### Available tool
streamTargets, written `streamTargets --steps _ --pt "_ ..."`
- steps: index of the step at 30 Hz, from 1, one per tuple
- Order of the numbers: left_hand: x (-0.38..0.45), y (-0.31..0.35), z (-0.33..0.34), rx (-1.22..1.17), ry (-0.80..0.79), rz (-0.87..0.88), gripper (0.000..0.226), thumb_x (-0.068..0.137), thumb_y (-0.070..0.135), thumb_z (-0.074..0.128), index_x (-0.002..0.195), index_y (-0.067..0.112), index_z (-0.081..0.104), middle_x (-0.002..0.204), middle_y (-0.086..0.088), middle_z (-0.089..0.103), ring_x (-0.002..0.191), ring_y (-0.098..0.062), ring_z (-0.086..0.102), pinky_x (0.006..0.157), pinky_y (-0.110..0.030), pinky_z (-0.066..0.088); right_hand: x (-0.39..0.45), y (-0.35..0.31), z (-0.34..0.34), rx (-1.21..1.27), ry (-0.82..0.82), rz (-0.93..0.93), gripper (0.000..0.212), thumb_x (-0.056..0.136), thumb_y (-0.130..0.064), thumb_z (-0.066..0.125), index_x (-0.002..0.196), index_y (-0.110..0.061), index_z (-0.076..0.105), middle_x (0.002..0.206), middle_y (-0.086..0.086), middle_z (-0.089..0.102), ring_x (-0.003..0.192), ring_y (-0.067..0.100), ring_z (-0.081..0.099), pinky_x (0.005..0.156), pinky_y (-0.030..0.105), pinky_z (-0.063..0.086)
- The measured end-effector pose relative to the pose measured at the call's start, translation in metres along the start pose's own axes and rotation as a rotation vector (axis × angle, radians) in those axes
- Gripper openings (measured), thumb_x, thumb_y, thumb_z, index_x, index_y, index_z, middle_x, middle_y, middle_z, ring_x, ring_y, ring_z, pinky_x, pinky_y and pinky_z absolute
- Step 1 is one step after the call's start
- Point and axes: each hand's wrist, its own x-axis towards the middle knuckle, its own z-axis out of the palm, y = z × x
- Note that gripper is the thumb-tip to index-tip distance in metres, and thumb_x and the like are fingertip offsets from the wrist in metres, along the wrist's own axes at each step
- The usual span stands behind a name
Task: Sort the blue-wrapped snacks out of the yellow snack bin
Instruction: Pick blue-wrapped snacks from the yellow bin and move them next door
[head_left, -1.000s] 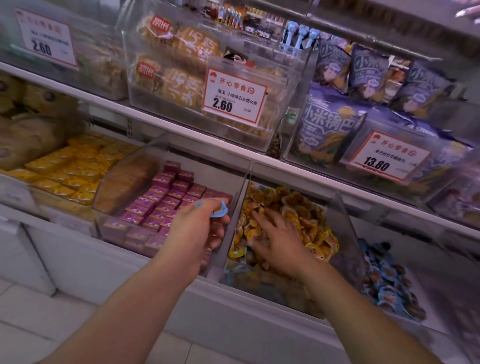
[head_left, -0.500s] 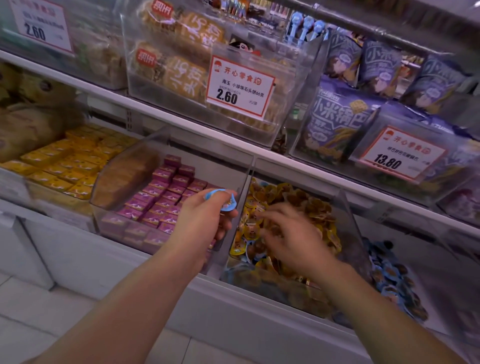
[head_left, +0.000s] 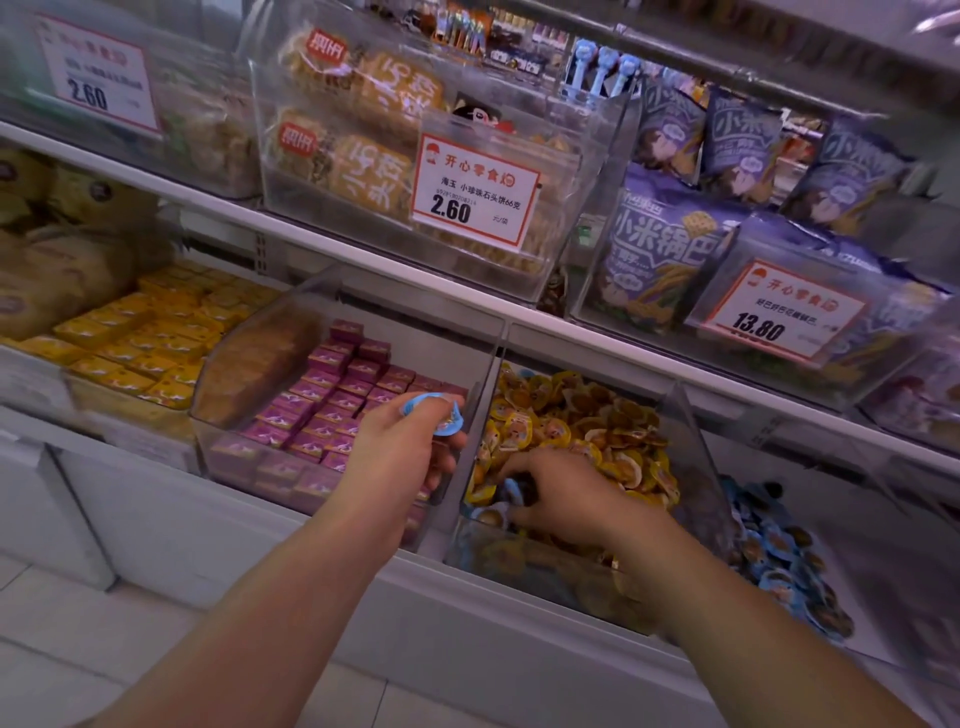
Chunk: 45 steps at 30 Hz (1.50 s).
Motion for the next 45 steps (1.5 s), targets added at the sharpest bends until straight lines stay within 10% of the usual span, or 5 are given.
streamTargets --steps 11,20,27,39,45 --pt "0.0 0.002 0.0 0.011 -0.03 0.003 0.016 0.095 0.02 0.057 0.09 0.017 0.072 0.063 -0.003 0.069 0.047 -0.012 0.053 0.04 -0.024 0.036 -0.01 0.024 -0.011 0.388 0.137 0.205 0.008 0.093 -0.019 0.066 0.097 -0.025 0.068 0.102 -0.005 0.065 0.076 0.015 0.071 0.067 0.034 0.061" --pt "-0.005 0.0 0.009 0.091 -0.045 0.026 0.016 0.096 0.018 0.055 0.094 0.018 0.071 0.062 -0.001 0.067 0.049 -0.011 0.052 0.042 -0.025 0.035 0.004 -0.011 0.013 0.06 -0.048 0.125 0.054 0.077 -0.051 0.076 0.123 -0.026 0.062 0.123 0.005 0.058 0.112 0.026 0.057 0.093 0.037 0.051" --pt "-0.006 0.001 0.01 0.107 -0.046 0.03 0.017 0.098 0.02 0.055 0.096 0.018 0.071 0.062 0.0 0.068 0.05 -0.011 0.053 0.043 -0.025 0.036 0.002 -0.009 0.005 0.163 -0.135 0.079 0.01 0.081 -0.032 0.075 0.076 -0.032 0.067 0.087 -0.01 0.062 0.076 0.007 0.058 0.061 0.028 0.052" --pt "-0.017 -0.026 0.043 0.387 -0.203 0.303 0.017 0.1 0.029 0.052 0.108 0.037 0.065 0.076 0.016 0.067 0.059 -0.001 0.059 0.052 -0.017 0.045 -0.031 0.022 -0.012 1.596 0.418 0.392 0.009 0.084 -0.017 0.073 0.091 -0.011 0.076 0.094 0.012 0.077 0.08 0.021 0.074 0.06 0.032 0.058" --pt "-0.018 -0.05 0.088 0.357 -0.23 0.123 0.022 0.105 0.02 0.043 0.117 0.029 0.059 0.099 0.001 0.067 0.08 -0.015 0.065 0.068 -0.029 0.053 -0.036 0.026 -0.008 1.683 0.595 0.479 0.017 0.084 -0.01 0.073 0.097 0.001 0.073 0.097 0.017 0.074 0.091 0.029 0.071 0.081 0.041 0.058"
